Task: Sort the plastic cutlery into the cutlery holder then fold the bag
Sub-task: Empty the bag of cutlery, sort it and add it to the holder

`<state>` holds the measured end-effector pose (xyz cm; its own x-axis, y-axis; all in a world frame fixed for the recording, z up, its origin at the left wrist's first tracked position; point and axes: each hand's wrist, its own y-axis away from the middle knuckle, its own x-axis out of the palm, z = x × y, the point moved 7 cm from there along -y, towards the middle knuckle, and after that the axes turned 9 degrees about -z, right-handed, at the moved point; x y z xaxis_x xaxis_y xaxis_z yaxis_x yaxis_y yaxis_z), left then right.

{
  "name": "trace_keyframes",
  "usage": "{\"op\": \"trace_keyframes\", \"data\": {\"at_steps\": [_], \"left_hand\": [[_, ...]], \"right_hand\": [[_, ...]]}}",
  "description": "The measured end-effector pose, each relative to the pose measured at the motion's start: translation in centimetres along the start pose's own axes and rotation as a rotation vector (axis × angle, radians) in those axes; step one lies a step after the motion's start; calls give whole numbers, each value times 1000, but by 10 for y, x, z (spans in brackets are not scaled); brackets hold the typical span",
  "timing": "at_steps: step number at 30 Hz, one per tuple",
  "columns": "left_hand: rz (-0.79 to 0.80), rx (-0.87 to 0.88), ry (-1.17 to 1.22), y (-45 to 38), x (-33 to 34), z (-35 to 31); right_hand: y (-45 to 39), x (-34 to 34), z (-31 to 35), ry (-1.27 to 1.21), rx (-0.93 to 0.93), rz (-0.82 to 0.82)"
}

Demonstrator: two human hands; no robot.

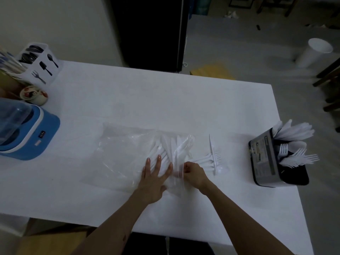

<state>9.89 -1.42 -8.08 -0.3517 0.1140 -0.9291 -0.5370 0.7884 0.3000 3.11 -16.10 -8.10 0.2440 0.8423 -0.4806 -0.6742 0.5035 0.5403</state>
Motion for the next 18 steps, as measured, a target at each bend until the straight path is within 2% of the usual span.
{"op": "trace_keyframes", "data": {"at_steps": [5, 13, 18], "left_hand": [[-68, -2, -26, 1, 0, 1], [-159, 16, 66, 6, -3, 11], [-153, -49, 51, 10, -5, 25]], "right_hand": [[6, 1, 2, 20, -13, 57], [15, -69, -33, 339, -21, -84], [25, -102, -61, 344, 63, -222]]}}
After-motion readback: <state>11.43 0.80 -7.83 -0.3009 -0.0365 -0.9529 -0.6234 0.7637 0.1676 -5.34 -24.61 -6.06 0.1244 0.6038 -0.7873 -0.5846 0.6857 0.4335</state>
